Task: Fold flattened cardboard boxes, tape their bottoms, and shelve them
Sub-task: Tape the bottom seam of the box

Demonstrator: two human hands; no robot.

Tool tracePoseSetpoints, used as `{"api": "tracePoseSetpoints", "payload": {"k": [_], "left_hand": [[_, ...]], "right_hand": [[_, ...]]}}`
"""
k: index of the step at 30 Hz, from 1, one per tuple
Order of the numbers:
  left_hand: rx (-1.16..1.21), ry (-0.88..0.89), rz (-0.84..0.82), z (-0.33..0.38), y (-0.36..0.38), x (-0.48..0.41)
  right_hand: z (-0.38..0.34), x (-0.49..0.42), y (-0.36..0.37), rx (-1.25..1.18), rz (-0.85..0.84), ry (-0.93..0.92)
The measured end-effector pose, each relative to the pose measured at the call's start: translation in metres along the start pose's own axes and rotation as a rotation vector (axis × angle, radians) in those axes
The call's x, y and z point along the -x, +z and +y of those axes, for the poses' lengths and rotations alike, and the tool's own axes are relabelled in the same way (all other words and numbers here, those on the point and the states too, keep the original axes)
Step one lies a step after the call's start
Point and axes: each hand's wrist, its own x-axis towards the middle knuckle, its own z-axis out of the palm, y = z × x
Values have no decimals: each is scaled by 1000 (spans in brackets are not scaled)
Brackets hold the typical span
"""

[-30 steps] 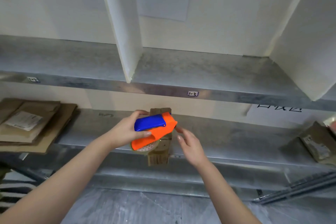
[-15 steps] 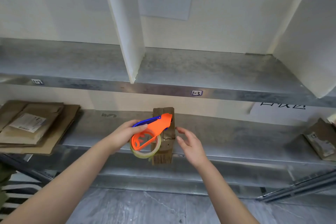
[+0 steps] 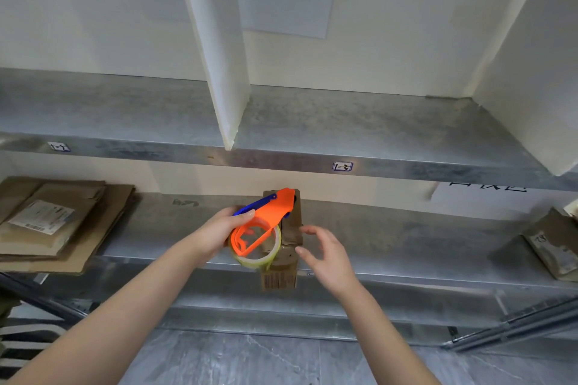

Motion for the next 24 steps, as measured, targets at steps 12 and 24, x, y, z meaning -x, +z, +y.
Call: {"api": "tracePoseSetpoints", "payload": {"k": [12,24], "left_hand": [[-170,200,187,12,10,-11],[-210,252,192,13,13,-4]], "right_hand": [[-16,6,36,130,73,91],[-25,-2,38,133,86,114]]}}
